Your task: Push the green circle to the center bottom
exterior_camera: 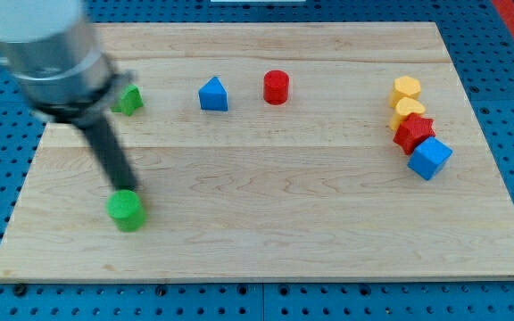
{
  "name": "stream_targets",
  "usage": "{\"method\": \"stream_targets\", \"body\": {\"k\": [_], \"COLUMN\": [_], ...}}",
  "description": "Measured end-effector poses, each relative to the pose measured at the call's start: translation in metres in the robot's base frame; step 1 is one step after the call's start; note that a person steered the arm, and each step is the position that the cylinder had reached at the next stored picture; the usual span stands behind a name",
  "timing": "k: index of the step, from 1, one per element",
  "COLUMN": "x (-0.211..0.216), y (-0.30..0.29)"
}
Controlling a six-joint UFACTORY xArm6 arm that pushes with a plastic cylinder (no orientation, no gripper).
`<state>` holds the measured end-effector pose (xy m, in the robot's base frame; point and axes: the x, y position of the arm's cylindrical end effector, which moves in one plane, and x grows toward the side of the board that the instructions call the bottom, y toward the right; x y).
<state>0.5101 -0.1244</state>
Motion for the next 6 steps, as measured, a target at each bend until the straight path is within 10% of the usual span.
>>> {"method": "stream_targets", "body": {"k": [3,5,6], "x": [0.034,0.034,0.04], "y": [-0.107,0.071,0.039]}}
